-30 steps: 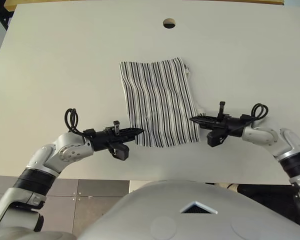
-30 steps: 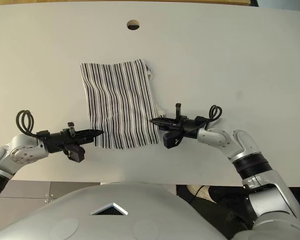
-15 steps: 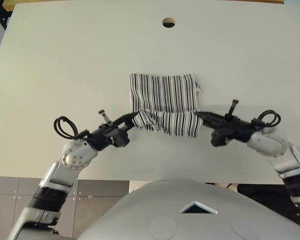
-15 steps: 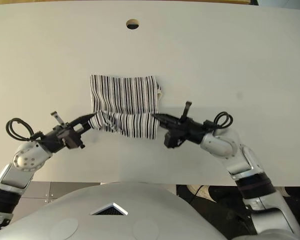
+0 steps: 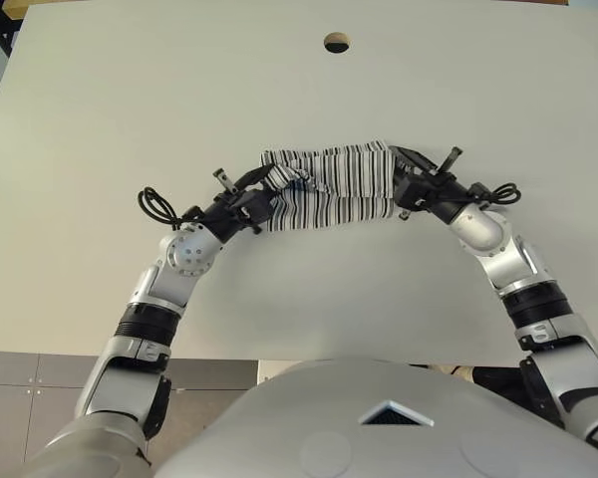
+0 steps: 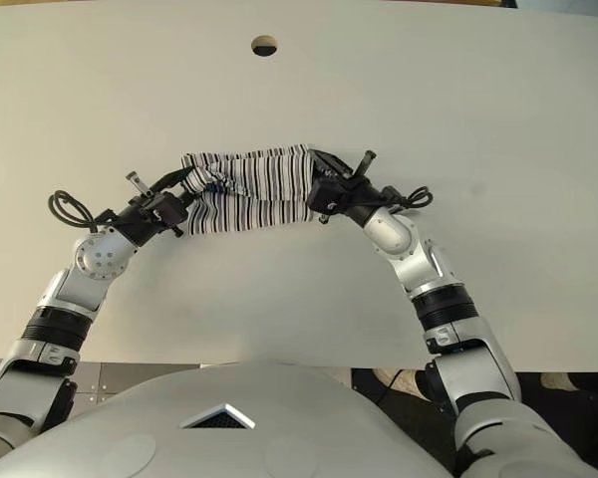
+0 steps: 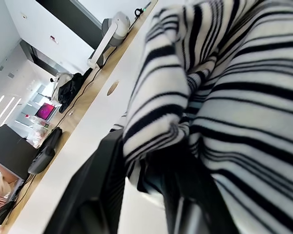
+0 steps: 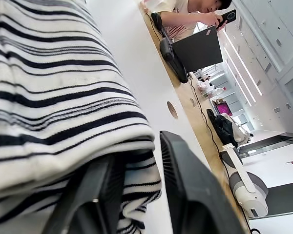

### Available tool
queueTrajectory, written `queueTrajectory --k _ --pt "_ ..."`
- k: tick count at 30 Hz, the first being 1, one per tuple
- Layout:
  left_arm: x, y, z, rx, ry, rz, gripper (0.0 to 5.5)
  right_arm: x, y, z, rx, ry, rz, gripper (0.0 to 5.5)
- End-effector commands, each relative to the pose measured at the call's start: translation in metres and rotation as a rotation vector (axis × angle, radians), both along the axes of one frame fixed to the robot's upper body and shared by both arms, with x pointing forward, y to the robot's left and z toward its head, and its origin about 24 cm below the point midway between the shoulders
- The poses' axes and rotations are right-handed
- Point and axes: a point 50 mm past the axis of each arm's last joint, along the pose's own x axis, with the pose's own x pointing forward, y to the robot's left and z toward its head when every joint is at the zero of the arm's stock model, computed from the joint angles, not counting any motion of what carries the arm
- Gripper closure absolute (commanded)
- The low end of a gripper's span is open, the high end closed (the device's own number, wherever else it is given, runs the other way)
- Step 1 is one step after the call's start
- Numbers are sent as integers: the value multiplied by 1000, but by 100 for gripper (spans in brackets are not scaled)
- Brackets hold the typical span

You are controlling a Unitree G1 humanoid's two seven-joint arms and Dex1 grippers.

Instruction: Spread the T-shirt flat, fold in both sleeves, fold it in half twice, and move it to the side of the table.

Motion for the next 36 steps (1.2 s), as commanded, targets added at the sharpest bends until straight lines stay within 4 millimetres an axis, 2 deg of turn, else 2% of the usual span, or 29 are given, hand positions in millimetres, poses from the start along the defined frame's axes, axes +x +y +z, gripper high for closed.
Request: queueTrajectory --k 1,3,6,8,12,15,17,19,22,24,27,29,32,36 --pt "6 1 3 -67 -2 56 366 8 4 3 23 -31 -20 356" --pt "15 1 12 -122 -32 94 339 14 5 5 55 -43 -53 324" --pt "31 3 23 -212 -47 163 303 27 9 14 158 -30 -96 321" --pt "38 4 26 -281 -18 190 300 37 10 19 245 16 -121 321" --pt "45 4 21 -353 67 216 300 55 8 22 331 102 -183 321" --pt "53 11 12 -315 96 297 300 65 9 20 375 139 -263 321" --pt "53 16 9 -305 92 335 300 63 11 21 395 123 -260 321" --pt "50 23 11 -349 59 393 300 47 22 29 420 69 -146 321" --pt "47 45 12 -412 -3 556 300 16 43 30 416 97 55 321" --pt "45 55 9 -444 -24 654 300 4 53 26 406 163 130 321" --pt "44 59 6 -532 -64 749 300 5 66 14 399 300 153 321" --pt "45 58 14 -607 -133 773 300 14 73 -2 377 416 93 321" --pt "46 55 31 -616 -284 775 300 33 80 -28 327 594 -76 321" --pt "43 41 41 -622 -389 724 300 50 76 -46 351 783 -328 321"
